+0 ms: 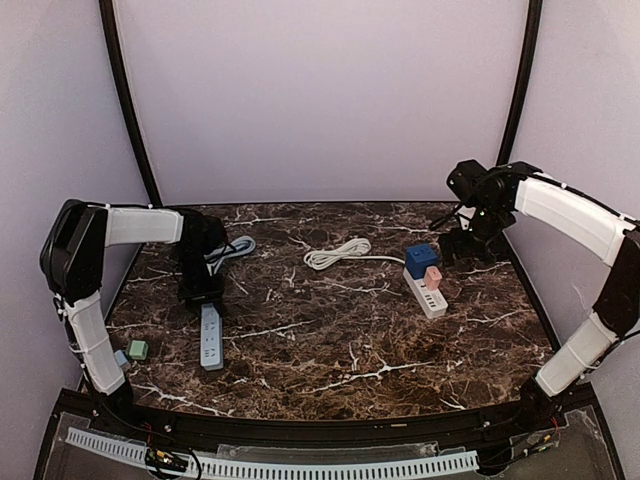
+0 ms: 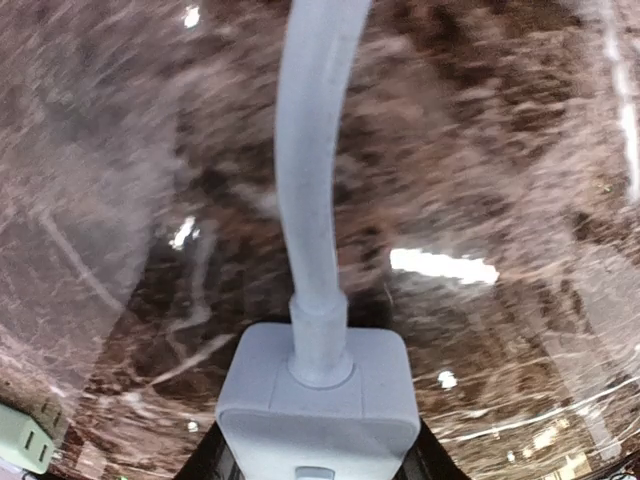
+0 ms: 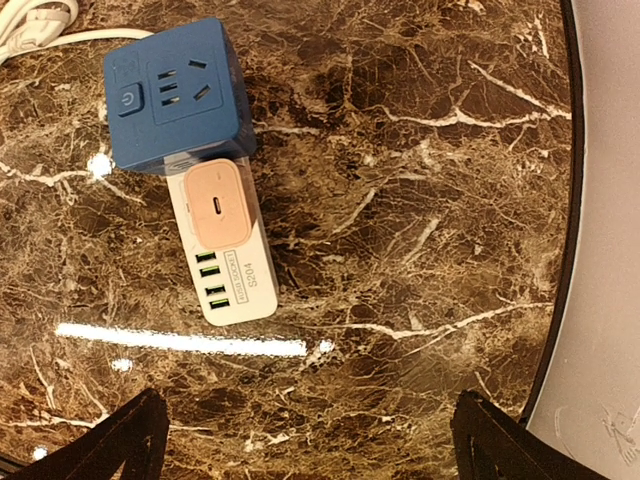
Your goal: Insert the plug
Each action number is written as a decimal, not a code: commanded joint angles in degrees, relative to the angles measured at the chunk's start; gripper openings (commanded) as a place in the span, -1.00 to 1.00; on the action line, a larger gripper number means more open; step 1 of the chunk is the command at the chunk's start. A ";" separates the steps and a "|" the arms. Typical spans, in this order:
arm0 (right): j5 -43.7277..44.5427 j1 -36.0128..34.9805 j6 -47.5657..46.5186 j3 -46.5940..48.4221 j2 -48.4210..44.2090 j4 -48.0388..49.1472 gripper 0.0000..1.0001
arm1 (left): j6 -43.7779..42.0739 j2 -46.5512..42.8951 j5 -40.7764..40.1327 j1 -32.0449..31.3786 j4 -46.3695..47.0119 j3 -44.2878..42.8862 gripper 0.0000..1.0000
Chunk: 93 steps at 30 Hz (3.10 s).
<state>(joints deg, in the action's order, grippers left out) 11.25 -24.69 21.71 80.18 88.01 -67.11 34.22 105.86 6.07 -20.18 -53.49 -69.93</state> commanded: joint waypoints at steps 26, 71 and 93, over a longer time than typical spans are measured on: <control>1.60 1.13 0.73 4.07 -2.08 -5.54 0.97 | 11.97 25.84 3.58 -21.32 3.41 -36.04 0.65; -22.17 0.40 2.05 -3.16 -5.86 10.79 0.97 | 58.98 -53.76 -15.08 -10.47 -31.02 21.13 0.78; -15.79 0.34 1.47 -2.49 -8.92 10.67 0.97 | 48.60 -41.00 -6.26 22.97 -7.45 26.48 0.59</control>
<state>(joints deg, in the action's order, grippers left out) -5.96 -24.01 23.05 77.30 80.55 -56.93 82.35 62.92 -1.04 0.62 -64.03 -43.75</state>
